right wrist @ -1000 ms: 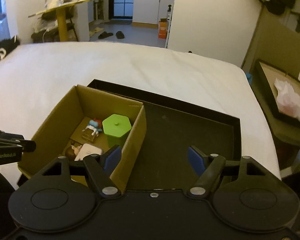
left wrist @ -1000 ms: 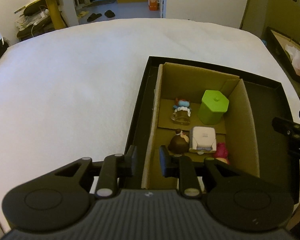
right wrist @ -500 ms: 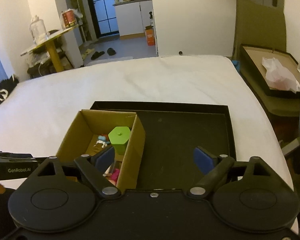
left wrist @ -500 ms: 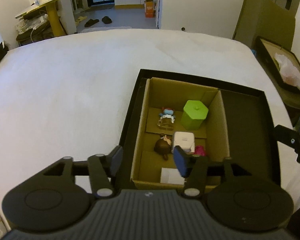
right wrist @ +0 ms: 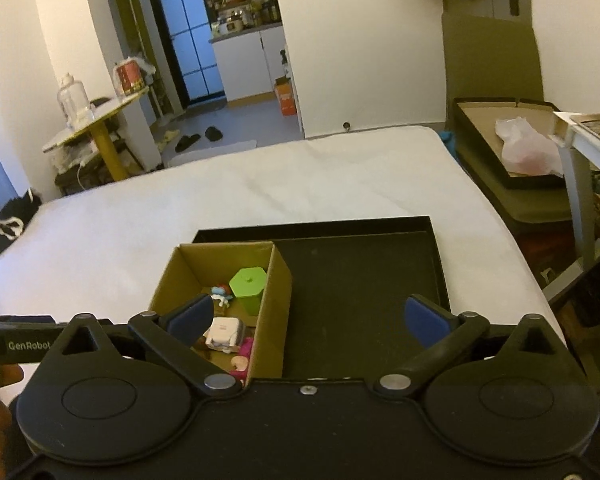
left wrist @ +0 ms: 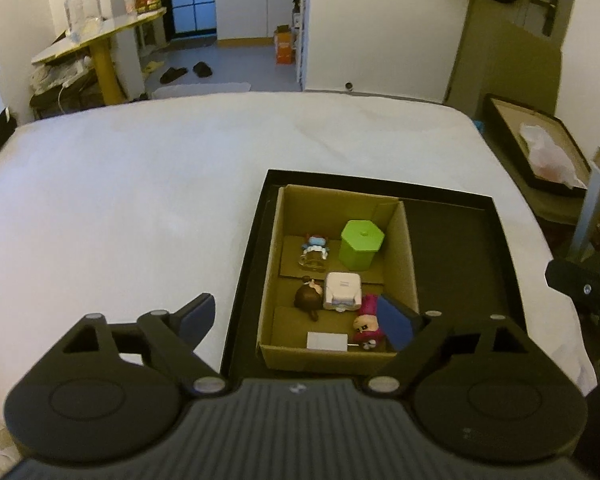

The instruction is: Organize rigid objects

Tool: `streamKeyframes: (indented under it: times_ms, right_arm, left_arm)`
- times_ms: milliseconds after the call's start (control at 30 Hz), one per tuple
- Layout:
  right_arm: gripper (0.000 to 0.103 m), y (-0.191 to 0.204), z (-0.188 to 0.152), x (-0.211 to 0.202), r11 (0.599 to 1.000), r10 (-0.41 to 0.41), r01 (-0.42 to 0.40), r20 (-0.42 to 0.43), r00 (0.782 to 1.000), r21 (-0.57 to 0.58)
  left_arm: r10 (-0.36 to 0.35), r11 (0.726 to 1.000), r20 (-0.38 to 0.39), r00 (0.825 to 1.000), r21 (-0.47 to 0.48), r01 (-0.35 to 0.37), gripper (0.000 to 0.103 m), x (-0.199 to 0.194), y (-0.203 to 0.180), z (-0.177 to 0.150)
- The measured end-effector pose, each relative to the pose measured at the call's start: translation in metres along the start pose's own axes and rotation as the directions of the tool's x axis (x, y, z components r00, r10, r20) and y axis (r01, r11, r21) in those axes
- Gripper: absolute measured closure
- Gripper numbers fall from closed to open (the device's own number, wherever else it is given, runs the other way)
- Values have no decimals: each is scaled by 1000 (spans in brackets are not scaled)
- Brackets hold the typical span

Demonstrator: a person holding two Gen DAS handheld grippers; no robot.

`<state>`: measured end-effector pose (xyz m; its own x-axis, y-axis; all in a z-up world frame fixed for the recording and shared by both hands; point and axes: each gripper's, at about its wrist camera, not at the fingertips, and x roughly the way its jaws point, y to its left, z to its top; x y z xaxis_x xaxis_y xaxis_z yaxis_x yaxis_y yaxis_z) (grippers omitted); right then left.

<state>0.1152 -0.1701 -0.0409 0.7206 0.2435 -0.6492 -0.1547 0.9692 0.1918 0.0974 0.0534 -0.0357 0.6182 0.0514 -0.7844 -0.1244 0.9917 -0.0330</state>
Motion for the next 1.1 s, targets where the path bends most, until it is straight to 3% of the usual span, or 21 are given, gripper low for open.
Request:
streamKeyframes:
  times_ms: [400, 667, 1100]
  right_arm:
    - [0, -2, -6, -37, 999, -5, 5, 13, 1000, 50]
    - [0, 2, -6, -64, 996, -72, 70, 21, 997, 56]
    - [0, 10, -2, -101, 996, -82, 81, 23, 996, 44]
  left_arm:
    - [-7, 1000, 36, 999, 5, 7, 9, -39, 2, -14]
    - [-33, 999, 65, 997, 14, 32, 4, -71, 1, -15]
    - [-44, 997, 106, 993, 70, 36, 3, -122, -5, -17]
